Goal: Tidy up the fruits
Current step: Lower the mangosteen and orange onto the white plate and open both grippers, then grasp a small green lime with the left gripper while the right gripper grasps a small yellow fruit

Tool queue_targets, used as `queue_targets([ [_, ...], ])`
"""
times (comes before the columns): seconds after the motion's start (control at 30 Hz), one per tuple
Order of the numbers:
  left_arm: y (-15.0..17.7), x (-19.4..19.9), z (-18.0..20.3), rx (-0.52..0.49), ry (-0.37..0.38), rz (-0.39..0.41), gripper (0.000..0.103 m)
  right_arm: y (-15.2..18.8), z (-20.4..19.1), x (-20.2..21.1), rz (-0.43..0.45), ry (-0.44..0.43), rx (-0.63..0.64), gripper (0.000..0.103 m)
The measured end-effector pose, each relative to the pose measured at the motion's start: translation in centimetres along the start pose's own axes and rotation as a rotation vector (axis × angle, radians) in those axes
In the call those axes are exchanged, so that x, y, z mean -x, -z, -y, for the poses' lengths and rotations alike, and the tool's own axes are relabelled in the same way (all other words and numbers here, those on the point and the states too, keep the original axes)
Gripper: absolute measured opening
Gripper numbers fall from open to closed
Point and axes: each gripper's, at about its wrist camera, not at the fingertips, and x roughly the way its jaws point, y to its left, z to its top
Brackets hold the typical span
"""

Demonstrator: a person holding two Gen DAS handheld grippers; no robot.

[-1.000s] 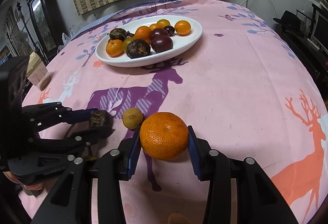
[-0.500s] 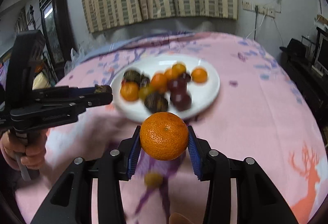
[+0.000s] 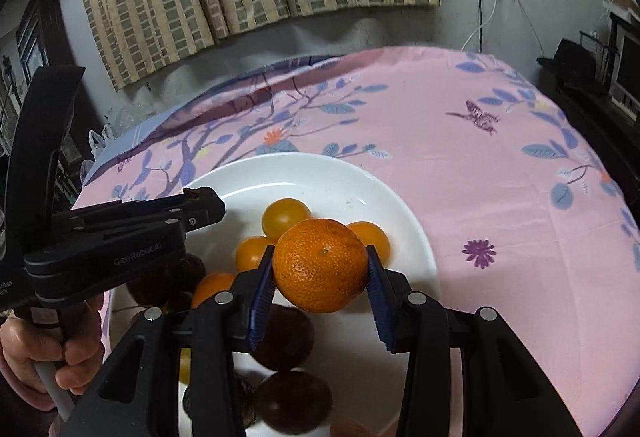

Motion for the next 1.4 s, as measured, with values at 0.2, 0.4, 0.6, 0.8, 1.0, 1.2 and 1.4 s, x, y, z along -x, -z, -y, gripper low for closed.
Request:
queue_targets([
  [0.2, 0.4, -2.1, -0.1, -0.01, -0.02, -0.058, 0.038, 0.0, -0.9, 0.3, -0.002, -0.011, 0.025, 0.049],
  [0.4, 1.4, 3.4, 0.0, -0.008, -0.046, 0.091, 0.088, 1.3, -2.5, 7.0, 0.121, -0.012, 0.092, 0.097],
  [0.6, 6.8, 11.7, -0.5, 0.005, 0.013, 0.166, 0.098, 6.4, -2.5, 15.1, 0.262, -0.19, 0.082, 0.1],
  [0.8, 15.9, 15.6, -0.4, 0.032, 0.051, 0.178, 0.098, 11.6, -1.6, 14.0, 0.138, -0.168, 0.09, 0.1],
  [1.0, 22.3, 15.7, 1.0, -0.014, 0.034, 0.153, 0.098, 14.2, -2.5, 12.4, -0.011, -0.121, 0.148, 0.1],
  [1.2, 24.1, 15.6, 2.2, -0.056, 0.046, 0.128, 0.098, 16.2, -4.6, 12.0, -0.066, -0.08, 0.287, 0.082],
  [1.4, 24.3, 14.9, 1.9, -0.011, 0.086, 0.083, 0.098, 17.4, -5.7, 11.8, -0.101, -0.053, 0.345, 0.064],
])
